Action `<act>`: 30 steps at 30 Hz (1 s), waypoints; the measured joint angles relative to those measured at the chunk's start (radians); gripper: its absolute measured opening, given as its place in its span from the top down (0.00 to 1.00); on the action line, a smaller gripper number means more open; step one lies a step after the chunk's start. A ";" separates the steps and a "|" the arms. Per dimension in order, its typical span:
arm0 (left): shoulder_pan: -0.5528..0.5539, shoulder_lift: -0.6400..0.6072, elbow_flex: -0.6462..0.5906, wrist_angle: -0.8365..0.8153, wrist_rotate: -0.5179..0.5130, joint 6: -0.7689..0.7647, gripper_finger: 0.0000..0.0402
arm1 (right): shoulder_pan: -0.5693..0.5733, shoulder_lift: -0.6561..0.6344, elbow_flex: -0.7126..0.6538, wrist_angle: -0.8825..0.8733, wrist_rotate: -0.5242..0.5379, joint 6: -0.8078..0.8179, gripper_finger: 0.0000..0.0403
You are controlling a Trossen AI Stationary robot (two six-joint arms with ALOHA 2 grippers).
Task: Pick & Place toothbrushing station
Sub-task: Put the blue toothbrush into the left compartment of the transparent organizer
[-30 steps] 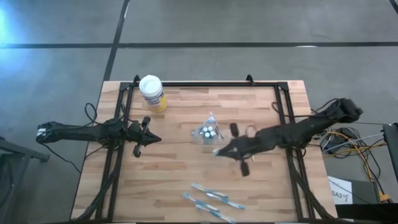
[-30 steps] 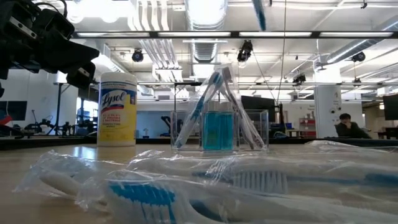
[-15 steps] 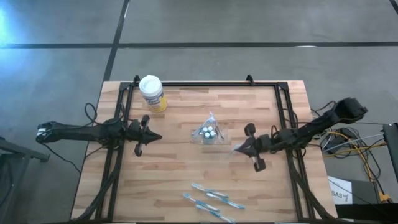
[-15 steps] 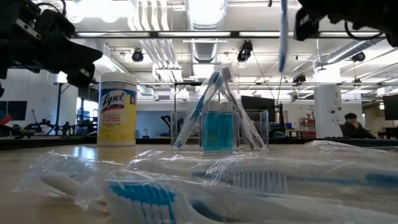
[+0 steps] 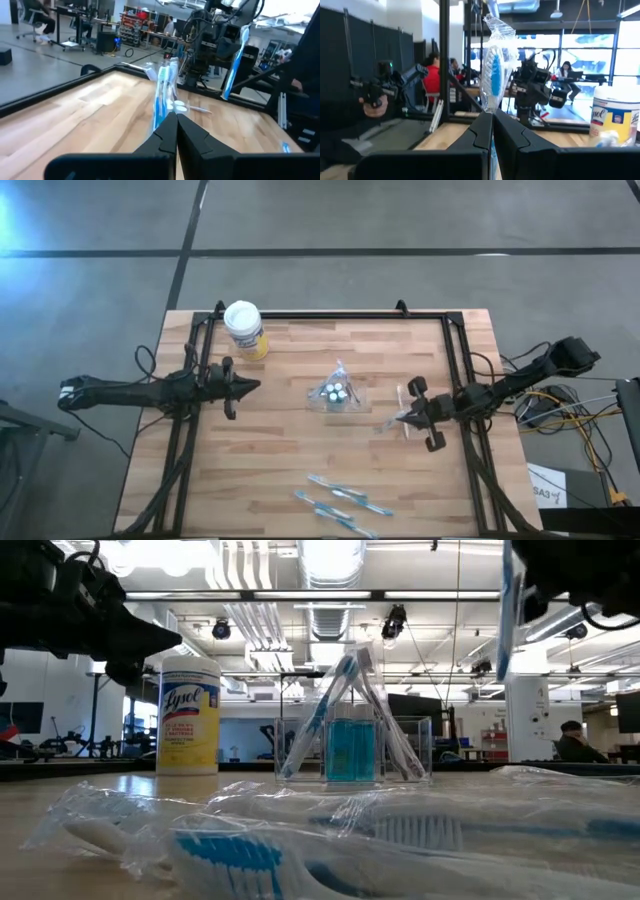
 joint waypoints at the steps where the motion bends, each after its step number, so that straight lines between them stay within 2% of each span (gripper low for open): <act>1: 0.000 0.000 0.000 0.000 -0.001 -0.010 0.98 | -0.001 -0.020 -0.014 0.008 0.000 0.008 0.98; 5: 0.000 0.000 0.000 0.000 -0.001 -0.028 0.98 | -0.002 -0.082 -0.024 -0.039 0.007 0.019 0.98; 9: 0.000 0.000 0.000 -0.006 -0.001 -0.045 0.98 | -0.002 -0.081 -0.024 -0.060 0.017 0.024 0.98; 18: 0.000 0.000 0.000 -0.027 -0.001 -0.014 0.98 | -0.003 -0.084 -0.024 -0.029 0.019 -0.050 0.98; 30: 0.000 0.000 -0.001 -0.054 -0.001 -0.017 0.98 | -0.003 -0.120 -0.023 0.016 0.019 -0.061 0.98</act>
